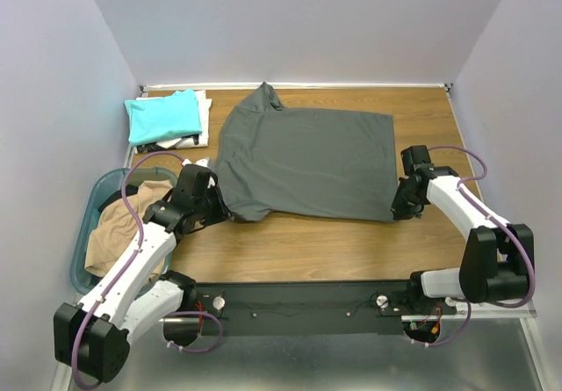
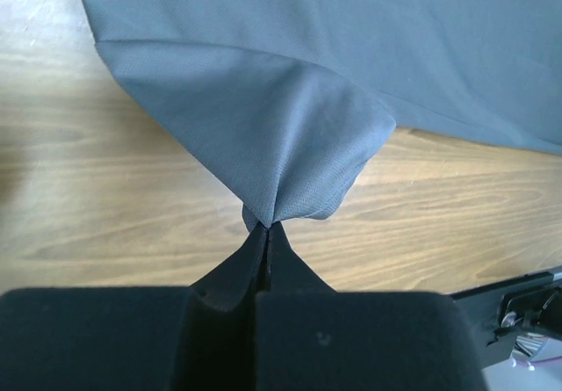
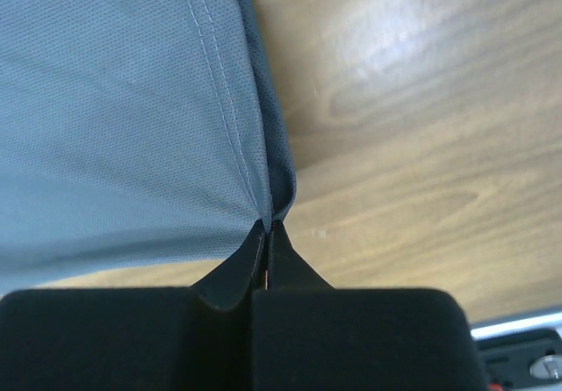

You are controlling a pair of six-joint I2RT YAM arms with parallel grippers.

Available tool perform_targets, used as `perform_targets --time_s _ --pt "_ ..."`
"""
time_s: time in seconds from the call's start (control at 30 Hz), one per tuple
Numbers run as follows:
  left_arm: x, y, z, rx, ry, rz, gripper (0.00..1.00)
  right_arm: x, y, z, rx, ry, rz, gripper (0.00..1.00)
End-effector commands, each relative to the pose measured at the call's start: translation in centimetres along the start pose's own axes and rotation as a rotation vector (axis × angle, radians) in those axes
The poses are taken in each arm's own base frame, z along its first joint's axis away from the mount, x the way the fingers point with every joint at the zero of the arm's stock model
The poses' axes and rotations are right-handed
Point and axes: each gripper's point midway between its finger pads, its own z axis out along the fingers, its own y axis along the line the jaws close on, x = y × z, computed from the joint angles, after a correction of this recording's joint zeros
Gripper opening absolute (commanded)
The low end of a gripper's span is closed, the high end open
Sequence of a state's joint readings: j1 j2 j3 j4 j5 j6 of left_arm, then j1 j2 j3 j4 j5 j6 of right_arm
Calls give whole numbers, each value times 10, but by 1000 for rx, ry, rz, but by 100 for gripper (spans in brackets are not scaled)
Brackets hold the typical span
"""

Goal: Fold and stack the t-shirts
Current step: Fold the tshirt

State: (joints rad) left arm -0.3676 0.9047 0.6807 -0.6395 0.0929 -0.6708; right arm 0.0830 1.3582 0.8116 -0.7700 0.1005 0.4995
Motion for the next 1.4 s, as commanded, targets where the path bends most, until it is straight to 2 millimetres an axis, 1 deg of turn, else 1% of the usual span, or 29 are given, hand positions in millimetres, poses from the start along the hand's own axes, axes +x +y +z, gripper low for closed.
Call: perform_targets --time_s 0.0,0.1,0.2,0.3,0.4,0.47,0.5,0.6,0.63,0.67,0.7,0.73,0.77,0.8,0.83,0.87,0.9,0.93,0.97,1.0,1.03,1.07,1.1,1.13,1.17,1.2,1.23,1.33,1.37 --pt "-1 5 -16 -40 -3 -12 0 18 -5 -14 0 63 26 0" --pt "5 1 -22 -8 11 -23 0 18 -5 -22 -10 66 38 0" --pt "5 -2 -21 14 7 -33 0 23 -4 -26 -20 80 39 0" --pt "1 -11 -14 49 13 -26 0 20 -2 -26 -25 78 38 1" --pt "-12 -22 -10 81 -5 -2 0 11 0 -27 -16 66 34 0" --pt "-24 -27 -7 77 -25 9 0 3 -1 -27 -2 48 28 0" --pt "-29 -27 -2 62 -26 16 0 -4 1 -29 3 37 26 0" --pt "-50 -38 3 75 -63 38 0 -15 4 -29 6 20 18 0" --pt "-52 -39 11 68 -48 45 0 -22 7 -28 5 13 14 0" --pt "-62 -47 12 84 -68 54 0 -26 8 -27 7 6 13 0" --pt "-67 -49 15 84 -72 60 0 -29 10 -26 9 4 10 0" --pt "-69 -48 23 68 -56 71 0 -36 13 -24 11 -2 6 0" --pt "-81 -54 22 76 -80 81 0 -40 13 -22 20 -5 4 0" --pt "-85 -51 30 45 -79 87 0 -43 14 -20 20 -8 2 0" --pt "-90 -51 32 35 -84 97 0 -47 16 -19 20 -14 -2 0" --pt "-104 -57 30 37 -111 122 0 -55 19 -16 22 -17 -5 0" --pt "-106 -53 38 12 -102 134 0 -58 22 -15 20 -19 -8 0" --pt "-111 -54 41 11 -105 144 0 -61 23 -12 20 -15 -10 0" --pt "-121 -60 41 22 -124 163 0 -68 28 -9 17 -20 -15 0" --pt "-122 -57 50 9 -109 168 0 -71 29 -6 18 -18 -19 0" --pt "-125 -59 53 16 -108 174 0 -75 31 -5 20 -22 -24 0" --pt "-134 -62 54 23 -121 188 0 -83 34 -3 21 -28 -27 0" --pt "-137 -63 57 22 -120 193 0 -86 35 -2 24 -29 -30 0" --pt "-137 -61 65 9 -105 197 0 -91 37 -1 27 -39 -31 0" --pt "-146 -64 66 10 -118 201 0 -95 36 0 37 -42 -32 0" --pt "-148 -59 71 -5 -110 201 0 -102 39 1 38 -51 -36 0" --pt "-156 -61 70 -3 -124 202 0 -106 41 2 40 -54 -36 0" --pt "-167 -57 74 -15 -135 196 0 -116 45 4 42 -61 -36 0" --pt "-175 -58 72 -14 -149 193 0 -119 46 4 40 -67 -35 0"
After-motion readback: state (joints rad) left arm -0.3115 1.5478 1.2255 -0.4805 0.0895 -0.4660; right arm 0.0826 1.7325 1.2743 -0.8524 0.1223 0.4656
